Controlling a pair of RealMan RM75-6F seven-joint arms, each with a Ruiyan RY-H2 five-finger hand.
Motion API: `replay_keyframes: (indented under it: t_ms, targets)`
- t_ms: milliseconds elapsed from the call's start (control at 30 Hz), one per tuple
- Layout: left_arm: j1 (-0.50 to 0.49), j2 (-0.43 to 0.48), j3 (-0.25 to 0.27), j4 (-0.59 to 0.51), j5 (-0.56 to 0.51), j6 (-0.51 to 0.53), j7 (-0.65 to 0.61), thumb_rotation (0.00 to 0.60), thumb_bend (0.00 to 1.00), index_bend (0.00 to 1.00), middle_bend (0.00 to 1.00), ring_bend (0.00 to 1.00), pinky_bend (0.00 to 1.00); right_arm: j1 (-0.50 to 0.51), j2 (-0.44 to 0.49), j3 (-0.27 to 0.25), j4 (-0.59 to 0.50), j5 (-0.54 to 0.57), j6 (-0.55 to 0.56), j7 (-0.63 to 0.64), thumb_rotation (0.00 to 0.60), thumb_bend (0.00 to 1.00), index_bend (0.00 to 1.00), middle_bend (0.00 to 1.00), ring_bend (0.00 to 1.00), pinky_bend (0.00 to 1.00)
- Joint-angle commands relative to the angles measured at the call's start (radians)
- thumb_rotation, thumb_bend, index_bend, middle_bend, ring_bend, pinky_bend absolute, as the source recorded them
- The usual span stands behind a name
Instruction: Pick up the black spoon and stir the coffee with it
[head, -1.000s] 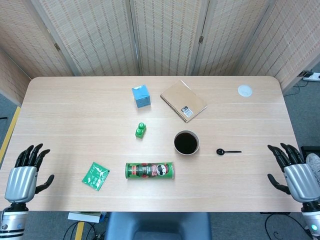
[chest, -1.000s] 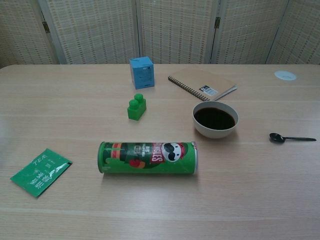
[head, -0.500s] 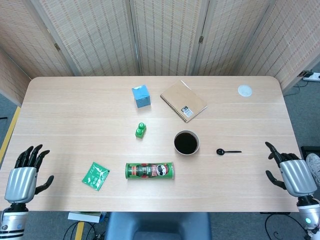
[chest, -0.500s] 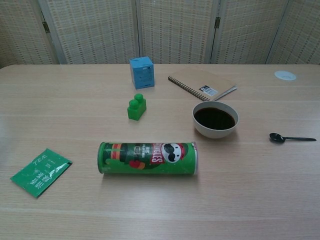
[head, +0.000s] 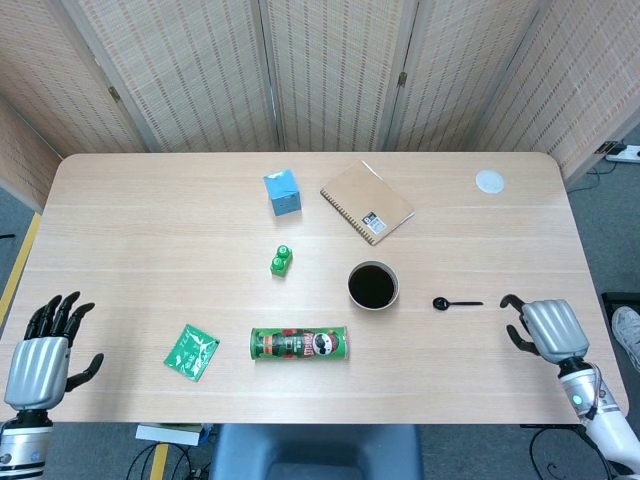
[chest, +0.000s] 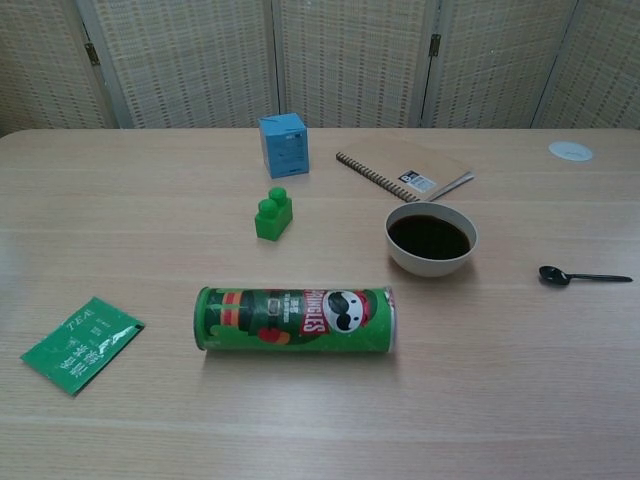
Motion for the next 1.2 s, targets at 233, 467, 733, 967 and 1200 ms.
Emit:
replay_keyframes:
  t_ms: [233, 467, 733, 967, 1200]
  targets:
    - [-0.002, -0.006, 0.004, 0.0, 0.003, -0.007, 0.01, 0.6, 0.31, 0.21, 0.1, 0.07, 0.14, 0.097, -0.076, 0.013, 0.068, 0.071, -0.154, -0.051, 0.6, 0.43, 0.4, 0.95, 1.0, 1.0]
    - [0.003, -0.005, 0.003, 0.0, -0.002, -0.003, 0.012, 0.6, 0.31, 0.21, 0.1, 0.07, 0.14, 0.151, -0.132, 0.017, 0.108, 0.108, -0.233, -0.076, 0.6, 0.59, 0.4, 0.97, 1.0, 1.0]
    - [0.006, -0.008, 0.009, 0.006, -0.001, -0.006, 0.011, 0.6, 0.31, 0.21, 0.1, 0.07, 0.14, 0.201, -0.198, 0.023, 0.165, 0.13, -0.285, -0.084, 0.6, 0.71, 0.4, 0.98, 1.0, 1.0]
    - [0.01, -0.007, 0.011, 0.013, -0.004, -0.005, 0.005, 0.6, 0.31, 0.21, 0.1, 0.07, 0.14, 0.234, -0.249, 0.031, 0.201, 0.147, -0.31, -0.081, 0.6, 0.74, 0.4, 0.99, 1.0, 1.0]
    - [0.016, -0.006, 0.011, 0.019, -0.008, -0.002, -0.002, 0.6, 0.31, 0.21, 0.1, 0.07, 0.14, 0.263, -0.292, 0.027, 0.241, 0.152, -0.331, -0.089, 0.6, 0.75, 0.4, 0.99, 1.0, 1.0]
